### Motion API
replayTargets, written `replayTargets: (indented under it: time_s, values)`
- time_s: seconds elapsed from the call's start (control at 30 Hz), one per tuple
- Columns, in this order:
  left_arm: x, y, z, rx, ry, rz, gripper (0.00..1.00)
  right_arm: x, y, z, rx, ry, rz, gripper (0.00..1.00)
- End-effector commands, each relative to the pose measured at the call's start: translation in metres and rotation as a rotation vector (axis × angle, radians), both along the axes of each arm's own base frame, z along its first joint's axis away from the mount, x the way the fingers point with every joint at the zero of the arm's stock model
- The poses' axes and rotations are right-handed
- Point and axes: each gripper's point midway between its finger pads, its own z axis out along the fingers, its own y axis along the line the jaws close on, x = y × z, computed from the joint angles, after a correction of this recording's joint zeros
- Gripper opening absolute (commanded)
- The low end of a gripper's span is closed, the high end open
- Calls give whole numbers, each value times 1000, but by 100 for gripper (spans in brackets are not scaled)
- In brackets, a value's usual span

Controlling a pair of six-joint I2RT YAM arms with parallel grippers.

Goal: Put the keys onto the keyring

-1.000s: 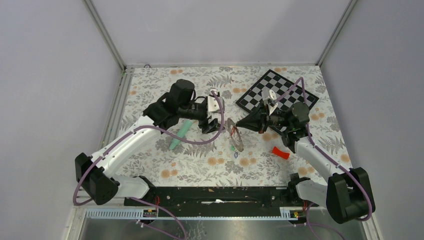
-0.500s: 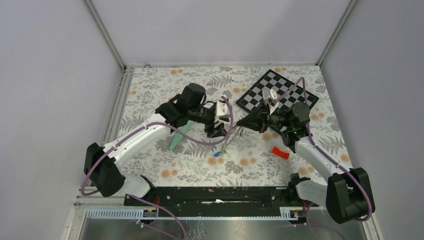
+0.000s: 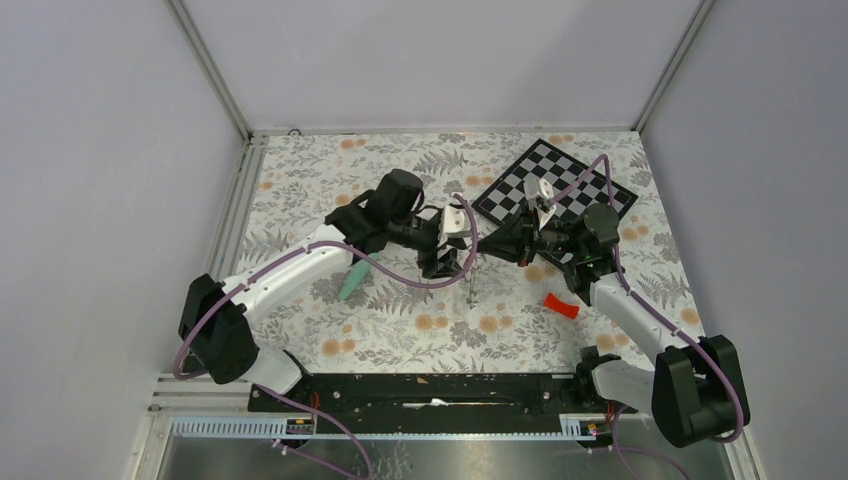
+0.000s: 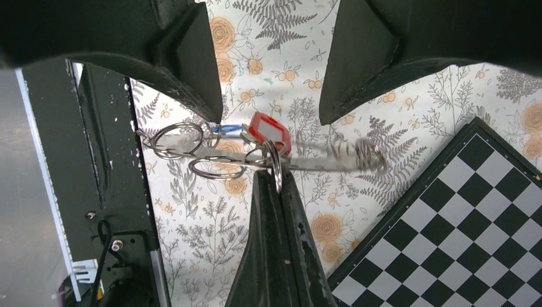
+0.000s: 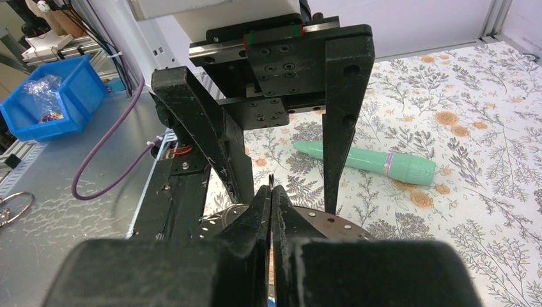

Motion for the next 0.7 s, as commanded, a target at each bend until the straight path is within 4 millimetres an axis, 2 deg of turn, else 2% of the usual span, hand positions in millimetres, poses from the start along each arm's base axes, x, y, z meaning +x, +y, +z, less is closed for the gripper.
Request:
replayTargets:
  time_s: [0.0,0.3,0.57,0.67]
  values:
    - [-3,-17,30,-110,-21,-44,63,3,-2,17,23,-86,-23,0]
    - [-4,-26,28,-132,53,-37,52,4,-3,16,21,-87,-31,0]
    - [-3,-24,29,-131,36,-22,31,5,-3,14,18,-84,-31,0]
    - [-3,-21,31,-132,17,-16,19,5,-4,13,15,-83,-31,0]
